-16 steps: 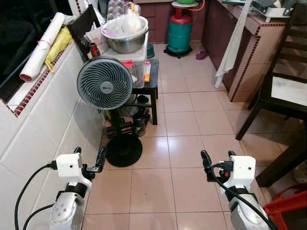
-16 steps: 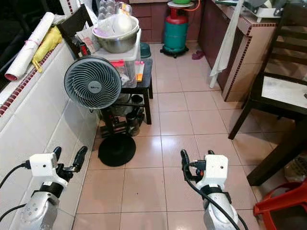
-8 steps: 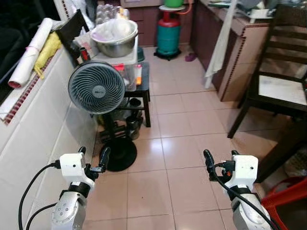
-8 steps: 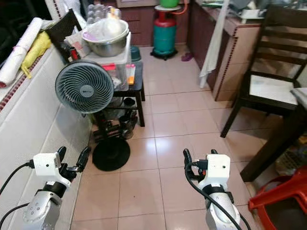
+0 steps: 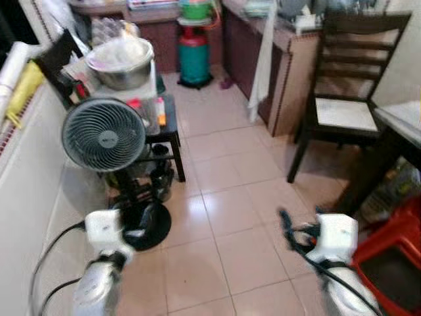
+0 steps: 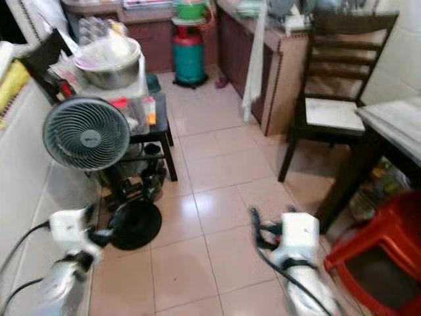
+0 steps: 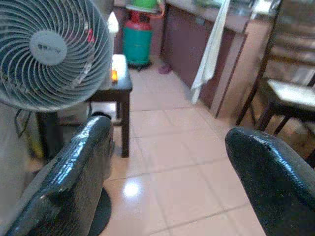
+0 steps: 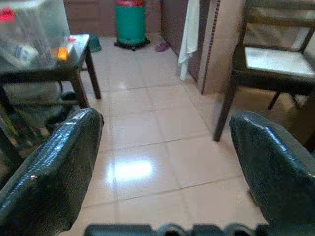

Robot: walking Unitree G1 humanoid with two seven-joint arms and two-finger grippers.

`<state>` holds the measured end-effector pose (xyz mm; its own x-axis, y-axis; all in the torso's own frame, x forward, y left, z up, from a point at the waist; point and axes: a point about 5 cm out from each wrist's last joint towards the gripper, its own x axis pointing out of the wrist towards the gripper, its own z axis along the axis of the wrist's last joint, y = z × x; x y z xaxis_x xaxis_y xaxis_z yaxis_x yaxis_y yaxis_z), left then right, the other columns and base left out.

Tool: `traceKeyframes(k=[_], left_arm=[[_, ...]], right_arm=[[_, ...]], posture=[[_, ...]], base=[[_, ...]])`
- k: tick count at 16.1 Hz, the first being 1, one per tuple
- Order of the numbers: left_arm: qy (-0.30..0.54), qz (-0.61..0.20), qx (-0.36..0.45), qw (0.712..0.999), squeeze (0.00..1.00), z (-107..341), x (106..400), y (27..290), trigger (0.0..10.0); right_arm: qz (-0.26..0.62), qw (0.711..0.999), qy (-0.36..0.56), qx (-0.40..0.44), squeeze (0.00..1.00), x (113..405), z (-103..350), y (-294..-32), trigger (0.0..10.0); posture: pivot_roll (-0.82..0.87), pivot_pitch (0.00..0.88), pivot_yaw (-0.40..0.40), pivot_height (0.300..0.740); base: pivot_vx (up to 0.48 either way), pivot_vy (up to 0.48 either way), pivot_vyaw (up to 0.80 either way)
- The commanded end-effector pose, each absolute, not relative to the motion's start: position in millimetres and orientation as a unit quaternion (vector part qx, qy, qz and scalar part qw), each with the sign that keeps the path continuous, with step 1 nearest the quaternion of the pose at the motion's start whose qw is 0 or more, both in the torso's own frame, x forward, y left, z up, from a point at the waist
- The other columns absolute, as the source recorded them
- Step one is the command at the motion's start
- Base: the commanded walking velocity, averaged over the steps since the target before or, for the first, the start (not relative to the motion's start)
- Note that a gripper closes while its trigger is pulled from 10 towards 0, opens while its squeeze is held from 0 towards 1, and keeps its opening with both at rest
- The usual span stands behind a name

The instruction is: Setting the table

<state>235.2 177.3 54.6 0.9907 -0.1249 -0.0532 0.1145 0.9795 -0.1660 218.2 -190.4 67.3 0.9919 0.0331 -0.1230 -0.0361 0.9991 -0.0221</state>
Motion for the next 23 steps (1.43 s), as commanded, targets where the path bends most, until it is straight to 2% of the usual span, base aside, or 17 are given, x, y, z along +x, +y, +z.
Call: traceKeyframes(k=[1,4,6,9,23], left_arm=[[0.048,-0.045,-0.069,0.995,0.0,47.8,229.1,188.6,10.0],[0.058,-0.033,-0.064,0.996,0.0,42.3,225.6,192.7,10.0],[0.059,-0.046,-0.068,0.995,0.0,41.2,224.6,190.3,10.0],[0.049,-0.063,-0.074,0.994,0.0,44.0,225.2,186.9,10.0],[0.053,-0.098,-0.08,0.99,0.0,43.9,226.3,182.1,10.0]], right_arm=[[0.036,0.999,0.038,-0.01,0.0,221.9,78.1,-186.1,10.0],[0.035,0.998,0.041,-0.024,0.0,218.7,80.7,-201.8,10.0],[0.036,0.998,0.039,-0.023,0.0,220.6,82.5,-200.4,10.0],[0.042,0.998,0.039,-0.022,0.0,221.4,82.5,-190.6,10.0],[0.035,0.999,0.039,-0.008,0.0,220.8,78.6,-178.7,10.0]], posture=[[-0.04,0.0,0.066,0.74],[-0.04,0.0,0.061,0.74],[-0.05,0.0,0.055,0.74],[-0.04,0.005,0.045,0.74],[-0.05,0.0,0.068,0.74]], base=[[0.0,0.0,0.0],[0.0,0.0,0.0],[0.0,0.0,0.0],[0.08,0.0,-0.72],[0.394,0.0,-0.8]])
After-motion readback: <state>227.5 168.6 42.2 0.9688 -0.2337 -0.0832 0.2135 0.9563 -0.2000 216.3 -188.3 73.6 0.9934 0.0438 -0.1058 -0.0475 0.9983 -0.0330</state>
